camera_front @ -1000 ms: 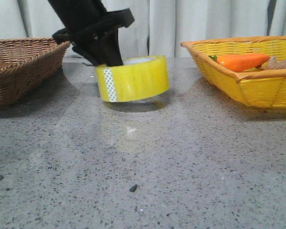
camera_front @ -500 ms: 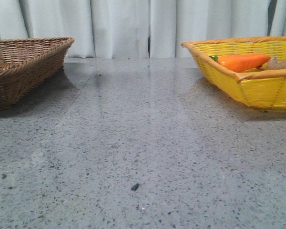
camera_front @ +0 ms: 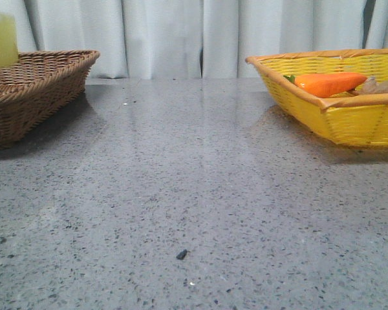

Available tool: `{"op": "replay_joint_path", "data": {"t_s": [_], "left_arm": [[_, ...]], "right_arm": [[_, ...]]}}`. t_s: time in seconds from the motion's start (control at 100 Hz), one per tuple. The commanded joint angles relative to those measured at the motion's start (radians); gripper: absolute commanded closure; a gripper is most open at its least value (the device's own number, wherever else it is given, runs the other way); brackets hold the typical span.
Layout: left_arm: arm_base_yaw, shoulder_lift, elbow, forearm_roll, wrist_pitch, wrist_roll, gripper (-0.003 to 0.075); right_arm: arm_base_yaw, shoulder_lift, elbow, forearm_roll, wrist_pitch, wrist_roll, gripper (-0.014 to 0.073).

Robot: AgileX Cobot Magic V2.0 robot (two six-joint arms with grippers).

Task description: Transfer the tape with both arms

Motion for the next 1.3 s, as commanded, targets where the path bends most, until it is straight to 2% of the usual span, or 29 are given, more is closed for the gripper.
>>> {"op": "replay_joint_path", "data": {"t_s": [0.0,0.06,0.2,0.34,0.44,0.55,0.69,0.8,1.03,1.29], "left_arm": [[0.003,-0.052,-0.017,-0.017,-0.044,-0.016,0.0375],[0.003,-0.054,-0.017,-0.017,-0.014,-0.016,0.0350],[0.003,-0.095,-0.017,-0.065,0.010,-0.049,0.0363],[-0.045,-0.242,0.005,-0.164,-0.085,-0.049,0.0465],[-0.143,-0.406,0.074,-0.170,-0.175,-0.049,0.0531],[-0.263,-0.588,0.223,-0.172,-0.283,-0.053,0.0593],[-0.367,-0.823,0.480,-0.162,-0.372,-0.056,0.0741],[-0.375,-1.004,0.694,-0.143,-0.448,-0.057,0.0741],[-0.375,-1.382,1.043,-0.121,-0.685,-0.057,0.0741],[-0.375,-1.627,1.218,-0.210,-0.668,-0.057,0.0741]], "right_arm": [[0.000,0.012,-0.020,-0.025,-0.054,-0.001,0.0640],[0.000,0.010,-0.020,-0.045,-0.036,-0.001,0.0640],[0.000,-0.019,-0.016,-0.126,0.009,-0.001,0.0640],[0.000,-0.109,0.045,-0.193,-0.029,-0.001,0.0640],[0.000,-0.211,0.150,-0.228,-0.108,-0.001,0.0640],[0.000,-0.336,0.285,-0.243,-0.230,-0.001,0.0641],[0.000,-0.475,0.449,-0.244,-0.404,-0.001,0.0641],[0.000,-0.541,0.534,-0.244,-0.496,-0.001,0.0641],[0.000,-0.573,0.603,-0.244,-0.491,-0.001,0.0641],[0.000,-0.573,0.636,-0.244,-0.489,-0.001,0.0641]]}}
